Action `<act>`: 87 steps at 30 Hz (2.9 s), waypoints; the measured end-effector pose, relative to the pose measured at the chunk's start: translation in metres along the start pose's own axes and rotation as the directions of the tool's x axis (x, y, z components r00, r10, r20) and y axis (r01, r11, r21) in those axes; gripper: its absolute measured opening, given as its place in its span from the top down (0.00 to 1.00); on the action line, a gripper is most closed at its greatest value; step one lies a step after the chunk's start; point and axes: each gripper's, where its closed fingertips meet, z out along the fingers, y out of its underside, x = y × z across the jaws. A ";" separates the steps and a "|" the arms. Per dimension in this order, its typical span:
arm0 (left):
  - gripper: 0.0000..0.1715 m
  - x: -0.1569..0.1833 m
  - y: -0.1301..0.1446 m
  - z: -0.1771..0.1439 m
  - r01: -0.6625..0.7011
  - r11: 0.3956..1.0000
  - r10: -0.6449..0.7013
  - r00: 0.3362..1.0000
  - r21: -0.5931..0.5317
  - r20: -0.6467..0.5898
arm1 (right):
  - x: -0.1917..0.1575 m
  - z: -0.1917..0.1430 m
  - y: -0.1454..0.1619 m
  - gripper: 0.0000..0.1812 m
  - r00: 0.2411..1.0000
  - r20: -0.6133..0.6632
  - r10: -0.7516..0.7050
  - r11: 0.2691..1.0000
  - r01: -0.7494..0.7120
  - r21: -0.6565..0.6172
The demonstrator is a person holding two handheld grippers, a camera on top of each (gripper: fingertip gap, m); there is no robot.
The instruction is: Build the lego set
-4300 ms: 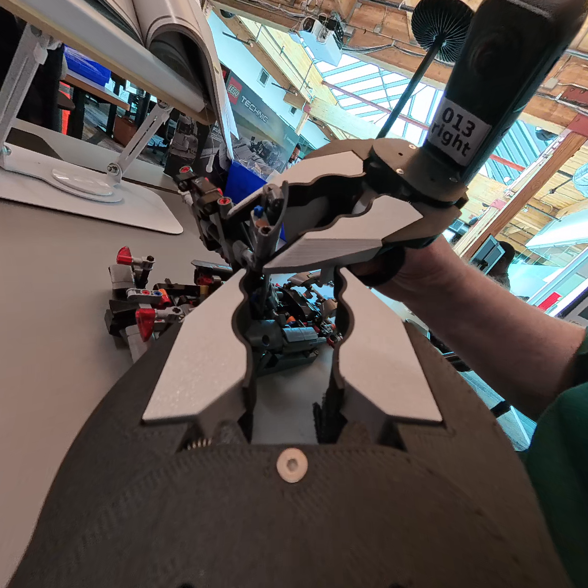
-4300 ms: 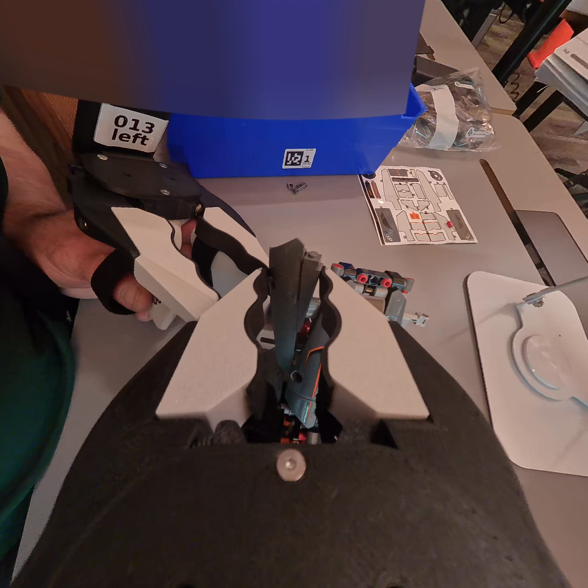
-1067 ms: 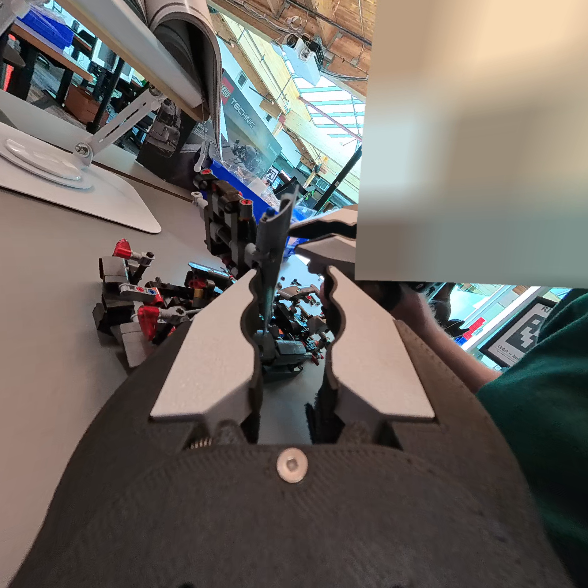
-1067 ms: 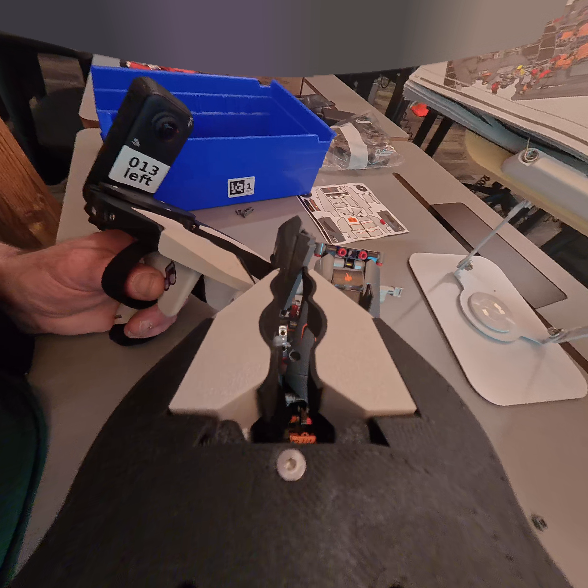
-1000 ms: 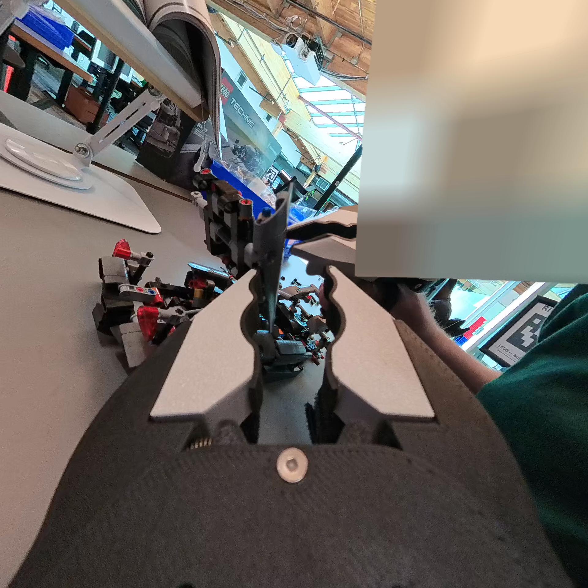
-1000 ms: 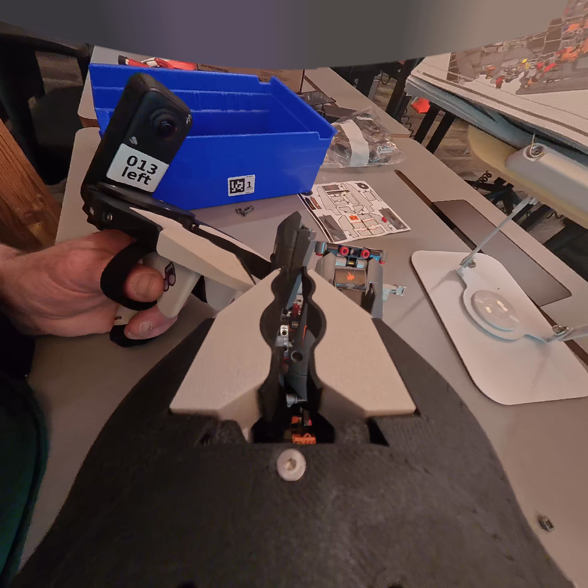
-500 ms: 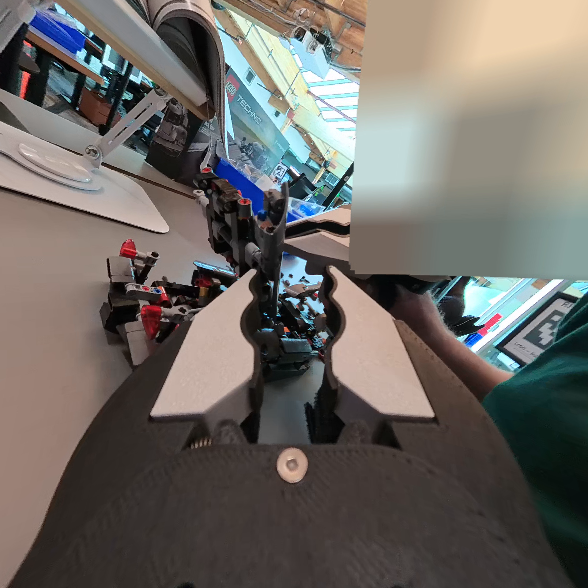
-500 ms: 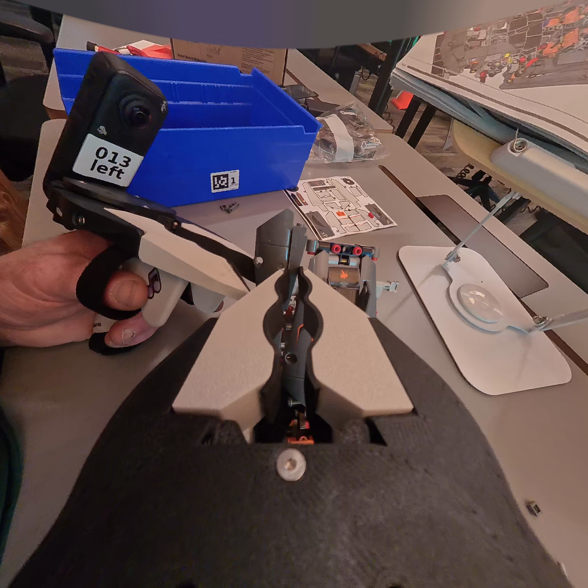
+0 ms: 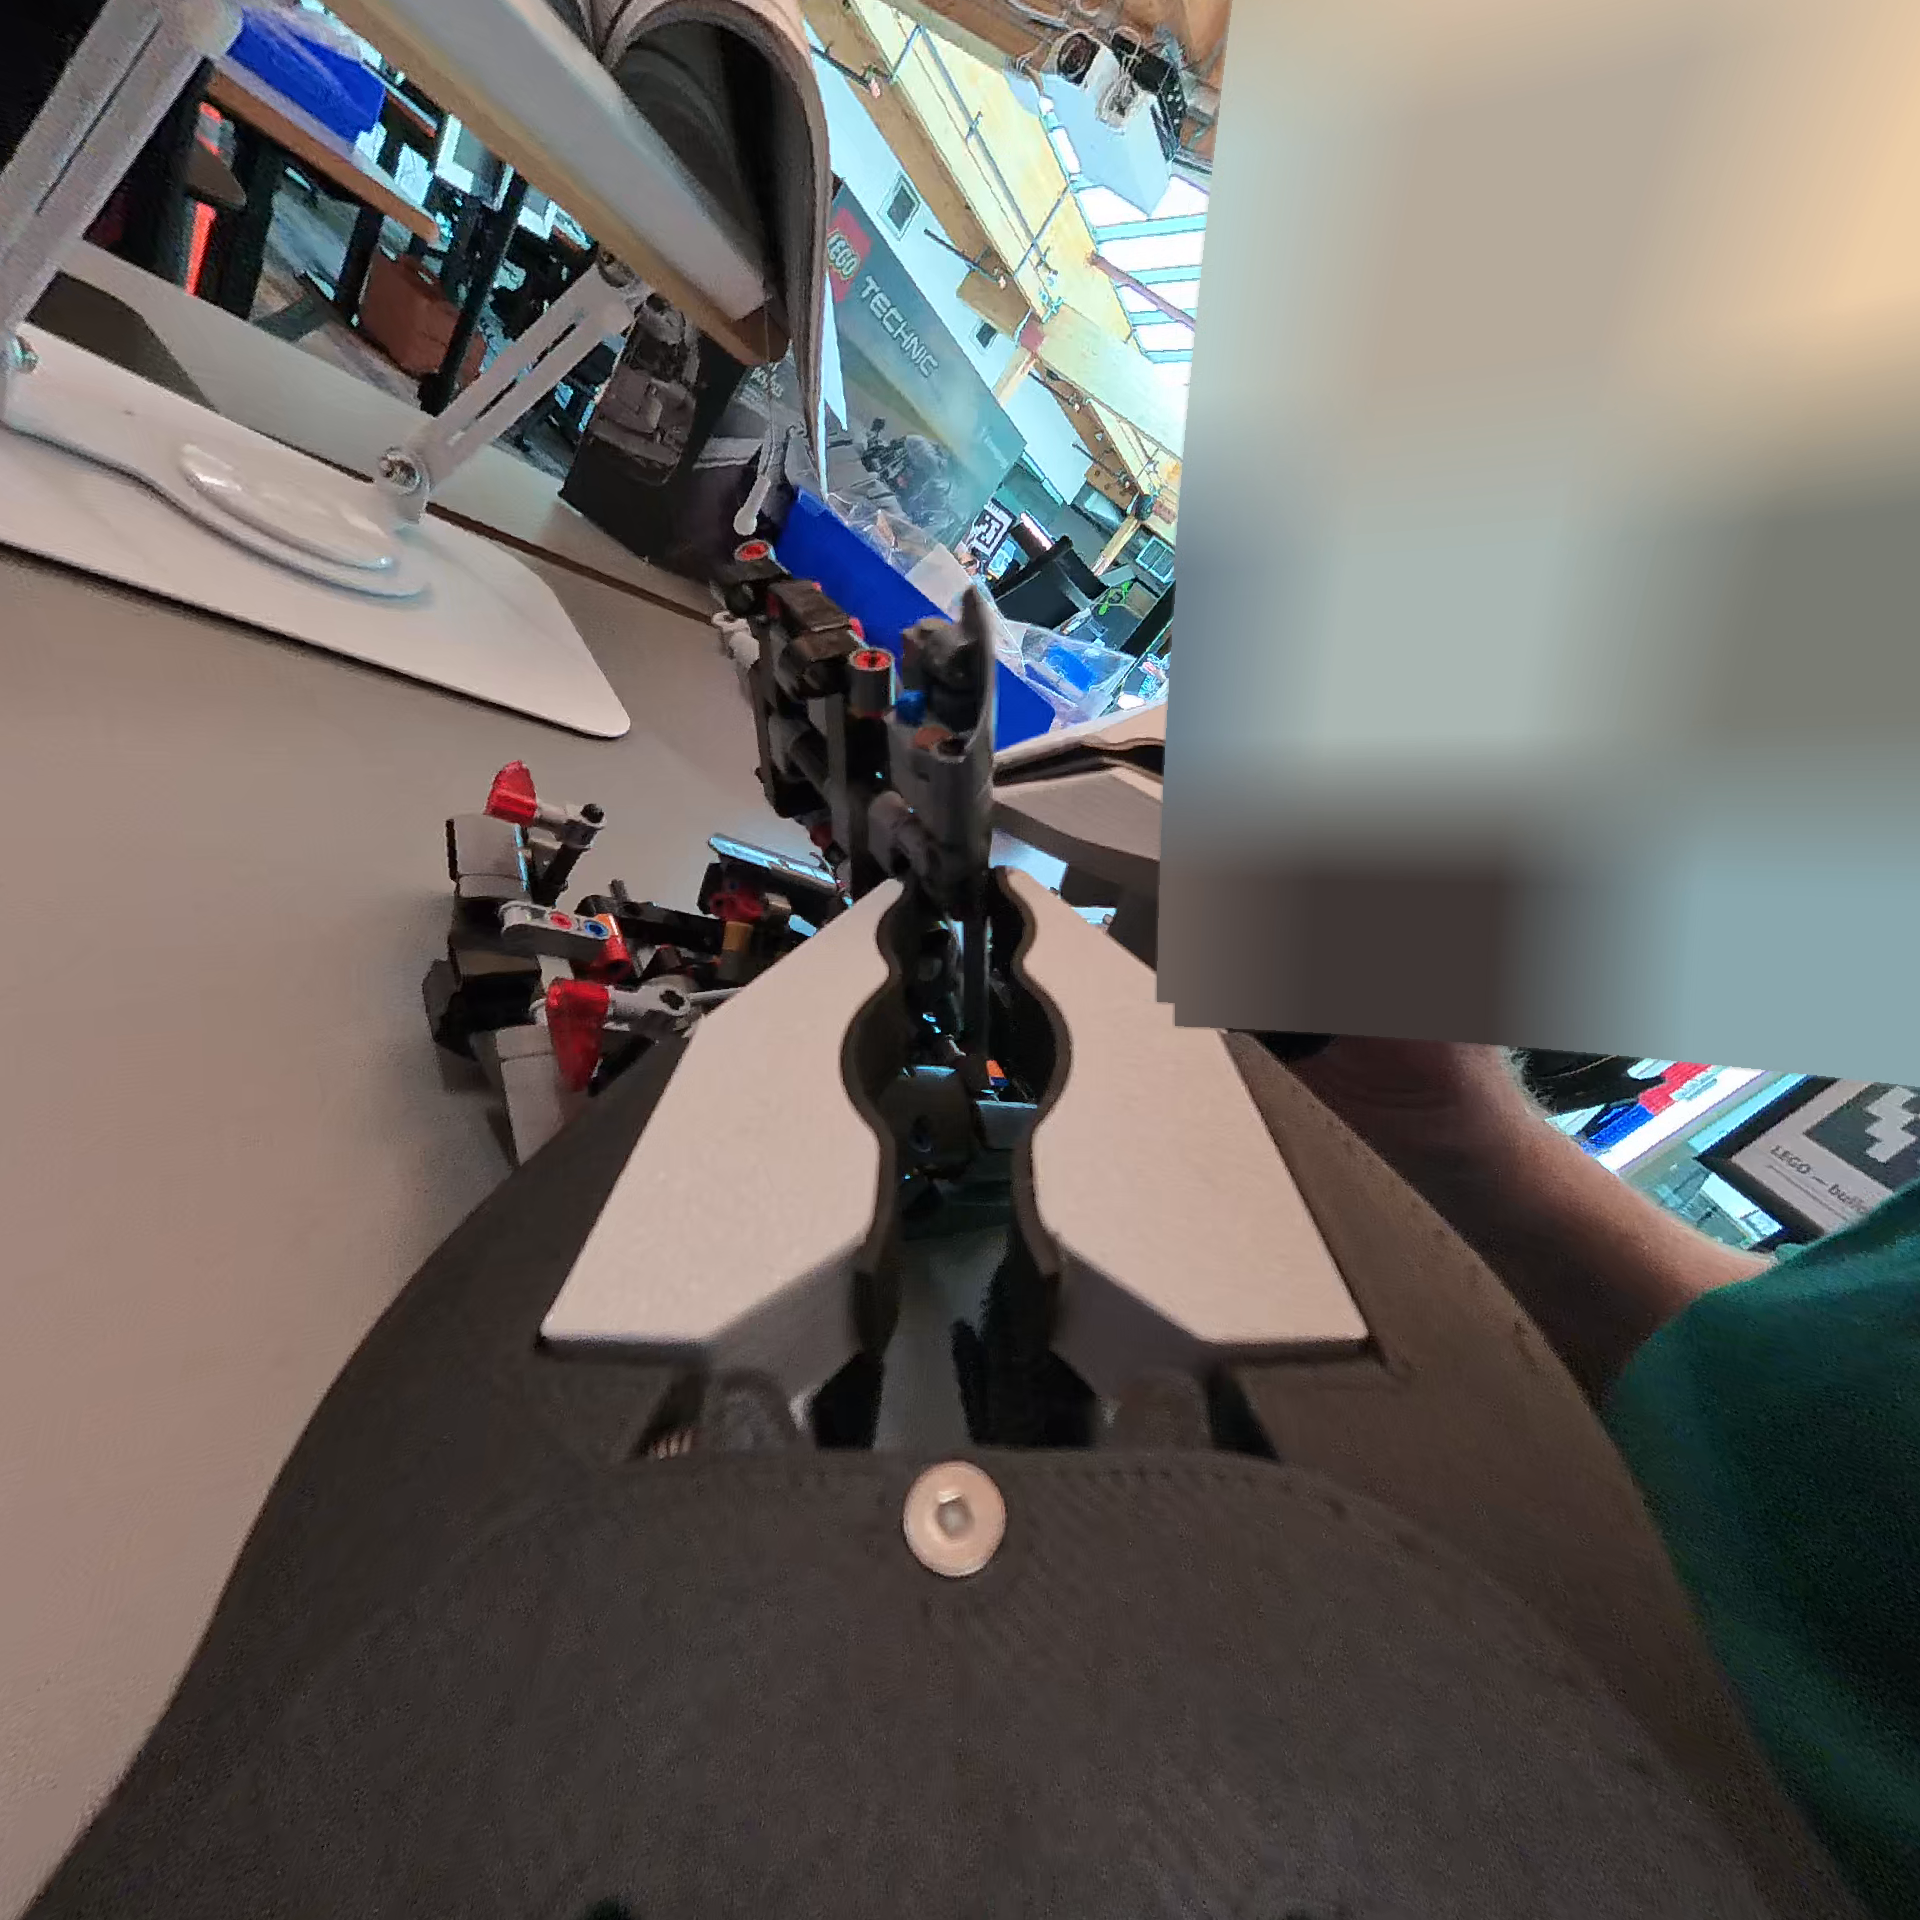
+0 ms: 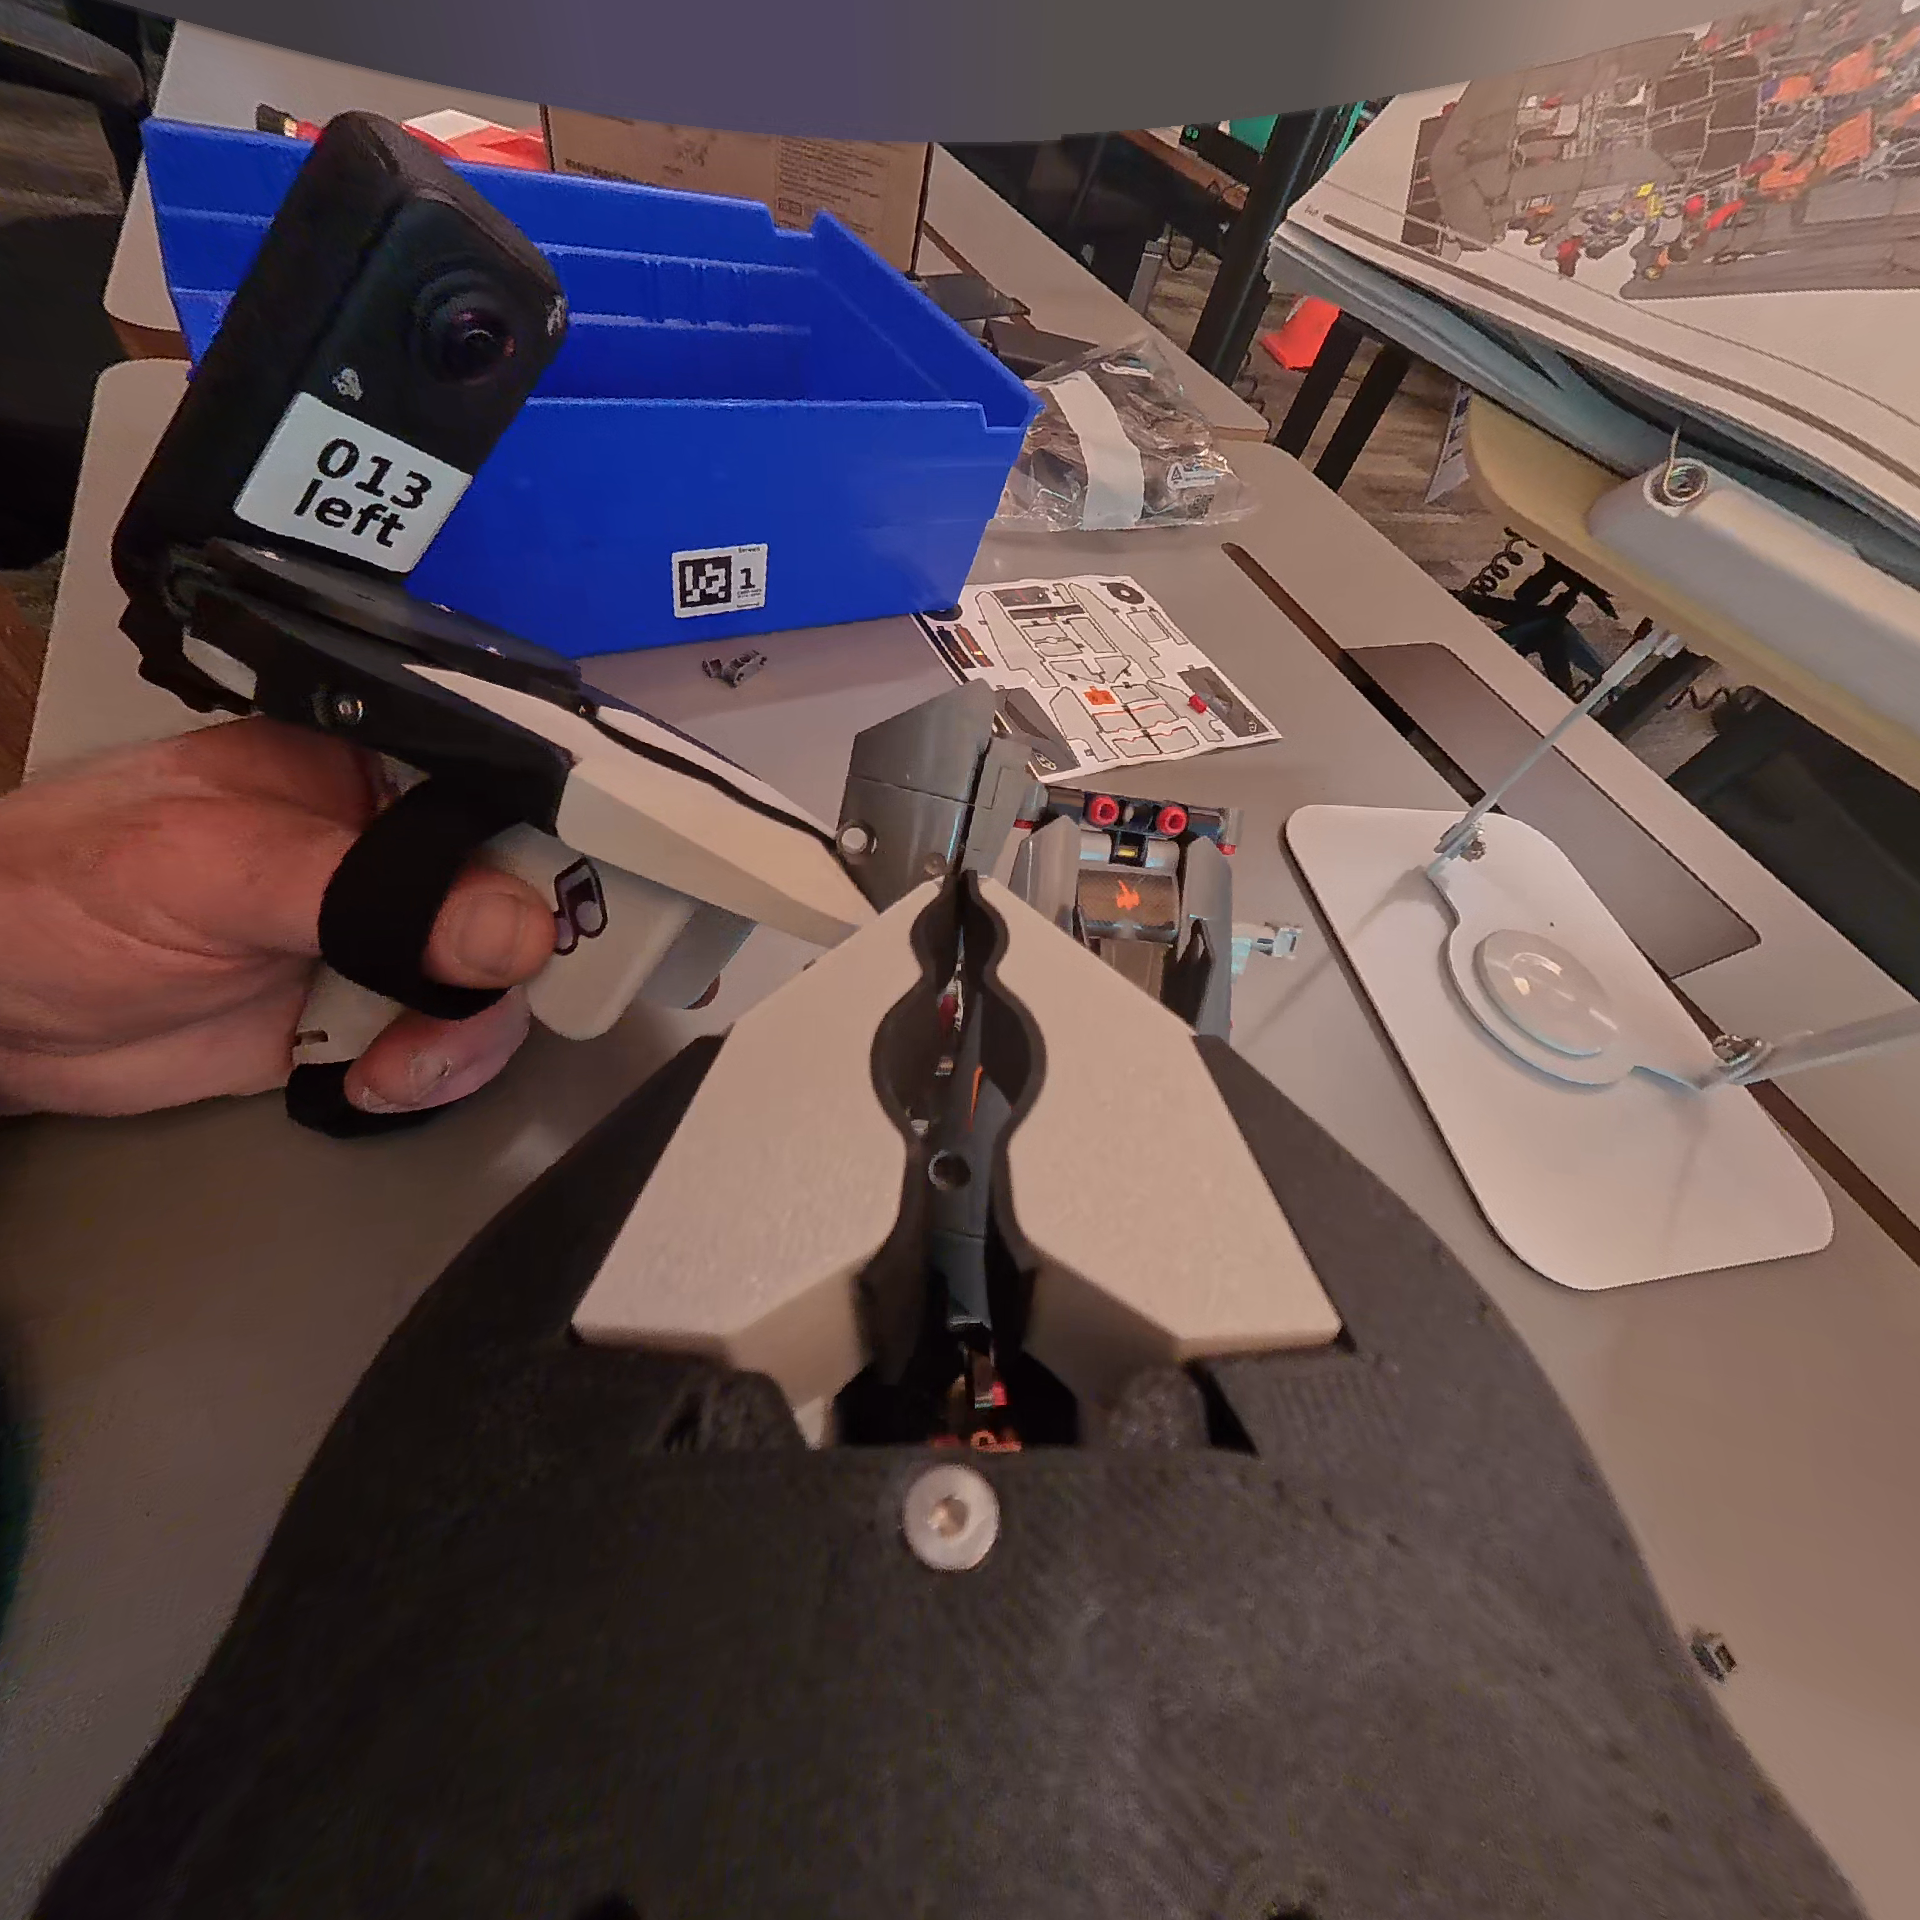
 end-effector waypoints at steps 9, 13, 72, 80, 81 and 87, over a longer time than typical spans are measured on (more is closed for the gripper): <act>0.96 -0.001 0.000 0.003 -0.038 0.999 0.037 0.999 0.001 0.033 | 0.000 -0.006 -0.007 0.93 1.000 0.005 0.028 1.000 -0.028 0.004; 0.96 -0.002 0.001 0.005 -0.053 0.999 0.053 0.997 0.003 0.052 | -0.002 0.000 -0.010 0.91 0.999 -0.034 0.009 0.999 -0.010 -0.031; 0.96 -0.002 0.006 0.010 -0.239 0.969 0.245 0.963 -0.066 0.116 | 0.003 0.010 -0.004 0.83 0.984 -0.169 0.056 0.991 -0.074 -0.107; 0.92 0.000 0.005 0.009 -0.233 0.971 0.237 0.966 -0.056 0.100 | 0.002 0.003 -0.007 0.83 0.987 -0.044 0.156 0.988 -0.155 0.005; 0.91 0.000 0.006 0.009 -0.226 0.973 0.231 0.968 -0.055 0.095 | 0.003 0.001 -0.008 0.83 0.986 -0.032 0.165 0.986 -0.164 0.025; 0.87 0.000 0.004 0.008 -0.177 0.983 0.180 0.981 -0.042 0.070 | 0.001 -0.001 -0.012 0.83 0.975 0.055 0.215 0.971 -0.220 0.097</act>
